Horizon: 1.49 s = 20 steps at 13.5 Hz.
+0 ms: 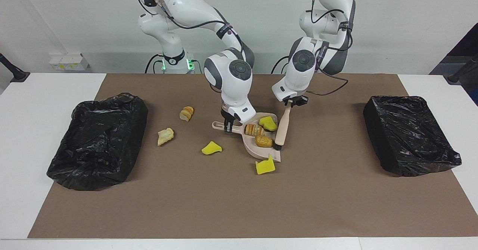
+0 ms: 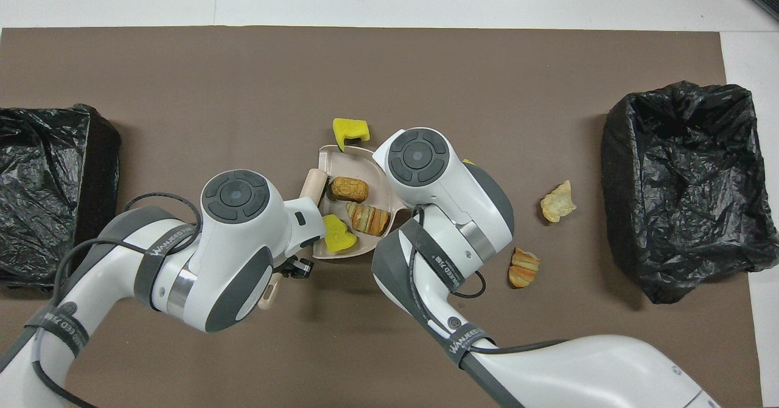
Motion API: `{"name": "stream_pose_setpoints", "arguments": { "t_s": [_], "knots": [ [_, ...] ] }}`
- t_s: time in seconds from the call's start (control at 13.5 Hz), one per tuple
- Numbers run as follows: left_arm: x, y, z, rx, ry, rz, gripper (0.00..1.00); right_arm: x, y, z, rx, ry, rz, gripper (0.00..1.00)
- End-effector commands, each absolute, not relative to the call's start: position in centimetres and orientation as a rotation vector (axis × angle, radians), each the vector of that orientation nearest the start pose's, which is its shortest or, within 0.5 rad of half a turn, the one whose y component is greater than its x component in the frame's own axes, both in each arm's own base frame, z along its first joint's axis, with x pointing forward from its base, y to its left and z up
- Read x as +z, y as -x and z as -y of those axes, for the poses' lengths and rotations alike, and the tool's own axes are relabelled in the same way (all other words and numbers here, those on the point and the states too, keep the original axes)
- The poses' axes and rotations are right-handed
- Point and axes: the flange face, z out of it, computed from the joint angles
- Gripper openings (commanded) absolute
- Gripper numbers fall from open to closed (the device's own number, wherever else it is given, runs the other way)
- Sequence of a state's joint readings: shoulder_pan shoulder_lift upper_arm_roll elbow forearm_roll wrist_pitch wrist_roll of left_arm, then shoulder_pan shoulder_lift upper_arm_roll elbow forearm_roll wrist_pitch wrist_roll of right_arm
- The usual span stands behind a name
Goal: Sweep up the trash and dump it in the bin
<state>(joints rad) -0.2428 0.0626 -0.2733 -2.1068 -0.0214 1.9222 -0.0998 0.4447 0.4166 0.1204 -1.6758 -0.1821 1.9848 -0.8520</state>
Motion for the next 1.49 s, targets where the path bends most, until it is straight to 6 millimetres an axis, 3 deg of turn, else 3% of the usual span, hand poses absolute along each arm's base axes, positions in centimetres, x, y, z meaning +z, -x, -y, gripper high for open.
{"name": "stream_pose_setpoints", "arguments": {
  "t_s": [0.0, 0.07, 0.3, 0.52, 0.74, 0.82, 1.04, 1.19, 1.41],
  "knots": [
    [38.7, -48.0, 24.6, 0.359, 3.033, -0.571, 0.00, 36.3, -56.2, -32.4, 0.228, 2.425, 2.160, 0.00],
    [38.7, -49.0, 23.8, 0.344, 3.031, -0.558, 0.00, 37.1, -56.1, -32.0, 0.235, 2.431, 2.157, 0.00],
    [38.9, -52.8, 21.0, 0.280, 3.007, -0.518, 0.00, 40.2, -56.7, -28.5, 0.271, 2.433, 2.151, 0.00],
    [39.7, -56.2, 18.6, 0.216, 2.953, -0.652, 0.00, 42.7, -57.2, -24.5, 0.330, 2.342, 2.232, 0.00],
    [39.7, -59.4, 16.2, 0.182, 2.941, -0.664, 0.00, 42.5, -59.0, -21.1, 0.315, 2.352, 2.252, 0.00],
    [39.4, -60.4, 16.4, 0.178, 2.918, -0.687, 0.00, 42.1, -59.7, -20.3, 0.317, 2.348, 2.277, 0.00],
    [39.4, -62.1, 15.5, 0.171, 2.885, -0.790, 0.00, 40.8, -61.3, -20.3, 0.360, 2.351, 2.341, 0.00],
    [38.1, -63.3, 16.1, 0.183, 2.838, -0.843, 0.00, 39.7, -62.4, -20.7, 0.379, 2.348, 2.366, 0.00],
    [37.6, -62.2, 17.4, 0.206, 2.831, -0.883, 0.00, 37.8, -63.1, -21.8, 0.388, 2.340, 2.359, 0.00]
  ]
}}
